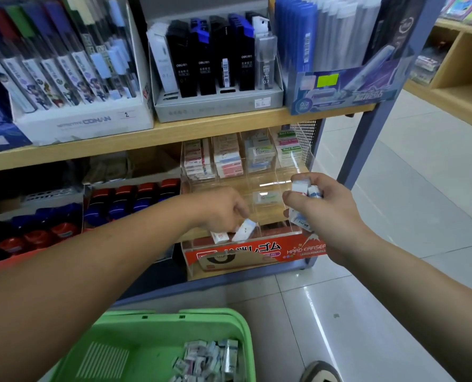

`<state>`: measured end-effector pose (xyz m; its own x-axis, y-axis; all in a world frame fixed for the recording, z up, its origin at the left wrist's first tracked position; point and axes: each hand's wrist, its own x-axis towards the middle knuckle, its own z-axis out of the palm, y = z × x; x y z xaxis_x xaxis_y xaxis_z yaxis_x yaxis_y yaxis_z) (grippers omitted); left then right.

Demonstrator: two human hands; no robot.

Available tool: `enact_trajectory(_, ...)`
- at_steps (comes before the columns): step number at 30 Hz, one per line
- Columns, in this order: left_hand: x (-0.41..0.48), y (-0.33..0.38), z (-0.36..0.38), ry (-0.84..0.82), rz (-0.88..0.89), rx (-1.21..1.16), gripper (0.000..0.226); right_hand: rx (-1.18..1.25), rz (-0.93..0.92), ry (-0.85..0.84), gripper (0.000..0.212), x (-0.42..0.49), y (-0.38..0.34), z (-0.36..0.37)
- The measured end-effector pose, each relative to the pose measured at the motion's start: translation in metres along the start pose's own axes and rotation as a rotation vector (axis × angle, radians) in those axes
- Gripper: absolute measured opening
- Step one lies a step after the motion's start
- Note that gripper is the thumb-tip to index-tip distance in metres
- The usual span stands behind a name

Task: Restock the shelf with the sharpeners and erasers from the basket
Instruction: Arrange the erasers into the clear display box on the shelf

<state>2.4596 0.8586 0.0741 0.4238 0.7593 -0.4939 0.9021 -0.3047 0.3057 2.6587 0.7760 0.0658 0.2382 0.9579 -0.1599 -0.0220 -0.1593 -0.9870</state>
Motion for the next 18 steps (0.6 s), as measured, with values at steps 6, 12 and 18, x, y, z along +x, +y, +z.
enact_trajectory(6, 0.003, -0.004, 0.007, -0.091, 0.041, 0.001, 0.058, -0.009, 0.003, -0.011, 0.025, 0.001, 0.002, 0.002)
enact_trajectory(12, -0.001, -0.013, 0.007, -0.069, 0.089, -0.078, 0.044, -0.054, -0.011, -0.037, 0.028, 0.000, 0.002, 0.002)
enact_trajectory(18, -0.009, -0.018, 0.013, 0.130, 0.137, -0.229, 0.023, -0.056, -0.013, -0.049, 0.027, -0.001, 0.002, 0.001)
